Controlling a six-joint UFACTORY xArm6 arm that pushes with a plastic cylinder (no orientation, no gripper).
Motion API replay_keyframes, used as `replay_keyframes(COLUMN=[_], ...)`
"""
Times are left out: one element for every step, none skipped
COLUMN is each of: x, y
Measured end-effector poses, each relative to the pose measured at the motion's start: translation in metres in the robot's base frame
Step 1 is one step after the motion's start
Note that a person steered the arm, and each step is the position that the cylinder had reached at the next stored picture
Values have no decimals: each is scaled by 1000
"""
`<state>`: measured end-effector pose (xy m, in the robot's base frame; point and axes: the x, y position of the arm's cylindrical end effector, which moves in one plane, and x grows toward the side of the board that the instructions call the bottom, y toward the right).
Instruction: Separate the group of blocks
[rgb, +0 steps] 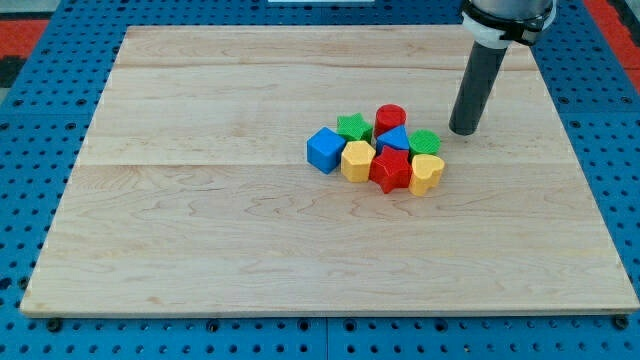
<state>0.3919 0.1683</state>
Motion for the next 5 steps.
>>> replay_keyframes(x=[0, -1, 3, 13, 14], y=[0, 0, 12, -20, -89])
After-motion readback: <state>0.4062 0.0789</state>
